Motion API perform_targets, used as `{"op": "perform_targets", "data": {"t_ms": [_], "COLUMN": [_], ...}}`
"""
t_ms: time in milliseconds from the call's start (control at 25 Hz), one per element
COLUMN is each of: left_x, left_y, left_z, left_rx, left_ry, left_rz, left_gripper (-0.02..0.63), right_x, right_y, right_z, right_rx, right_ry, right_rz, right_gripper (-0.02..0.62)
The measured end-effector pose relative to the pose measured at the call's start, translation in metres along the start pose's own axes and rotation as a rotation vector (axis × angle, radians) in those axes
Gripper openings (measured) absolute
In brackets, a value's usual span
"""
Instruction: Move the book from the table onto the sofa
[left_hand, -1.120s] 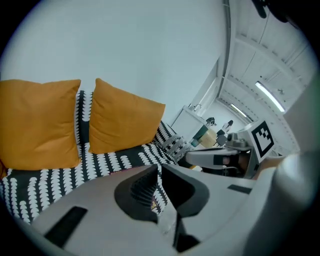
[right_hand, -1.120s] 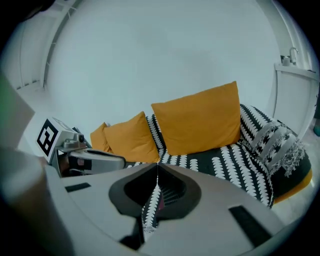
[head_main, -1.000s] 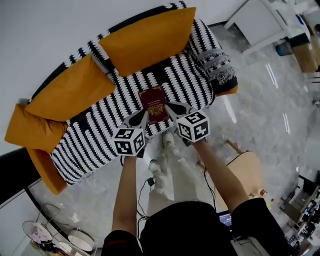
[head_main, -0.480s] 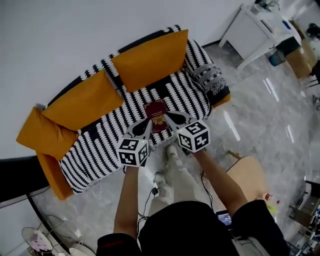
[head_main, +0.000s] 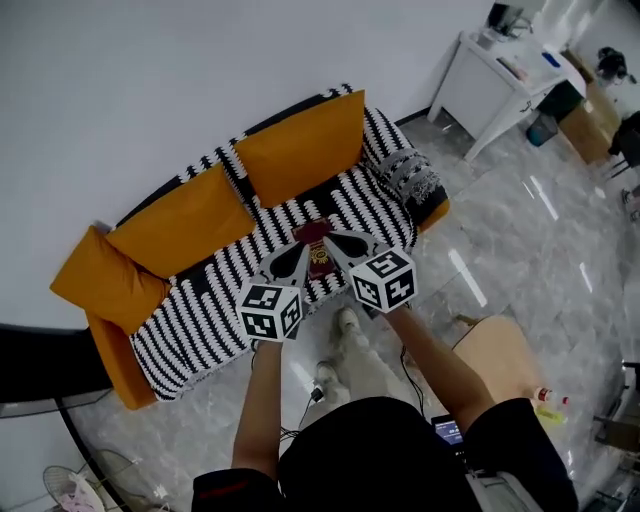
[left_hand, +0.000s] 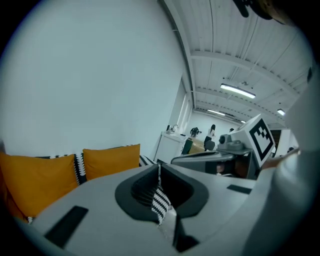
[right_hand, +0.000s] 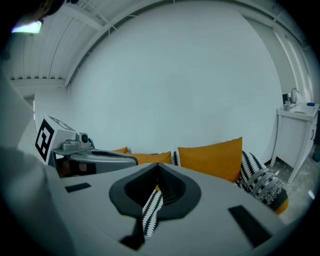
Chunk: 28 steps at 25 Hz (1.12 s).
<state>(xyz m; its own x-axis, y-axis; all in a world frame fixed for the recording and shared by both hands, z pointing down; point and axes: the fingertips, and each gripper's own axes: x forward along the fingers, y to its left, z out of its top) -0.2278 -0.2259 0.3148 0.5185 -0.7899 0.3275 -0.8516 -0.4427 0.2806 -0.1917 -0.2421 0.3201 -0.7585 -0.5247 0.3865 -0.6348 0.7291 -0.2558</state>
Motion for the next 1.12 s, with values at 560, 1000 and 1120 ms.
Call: {"op": "perform_targets", "data": {"t_ms": [560, 1000, 1120], "left_x": [-0.098, -0.136, -0.138], "left_y": [-0.061, -0.094, -0.103], "left_z": [0.032, 0.047, 0.051], "left_rx": [0.068, 0.09, 0.093], "left_ry": [-0.113, -0.177, -0.176], "left_rz": [-0.013, -0.071, -0.082], "left_gripper": [0.026, 0.026, 0.026], "right_x": [-0.079, -0.116, -0.127], "right_y": [0.096, 0.131, 0.132], "right_z": [0.039, 0.055, 0.058], "right_rx": [-0.079, -0.136, -0.141], "right_ry": [-0.188, -0.251, -0.264], "right_rz": [0.008, -0.017, -0.024], "right_gripper": [0.017, 0.017, 0.017]}}
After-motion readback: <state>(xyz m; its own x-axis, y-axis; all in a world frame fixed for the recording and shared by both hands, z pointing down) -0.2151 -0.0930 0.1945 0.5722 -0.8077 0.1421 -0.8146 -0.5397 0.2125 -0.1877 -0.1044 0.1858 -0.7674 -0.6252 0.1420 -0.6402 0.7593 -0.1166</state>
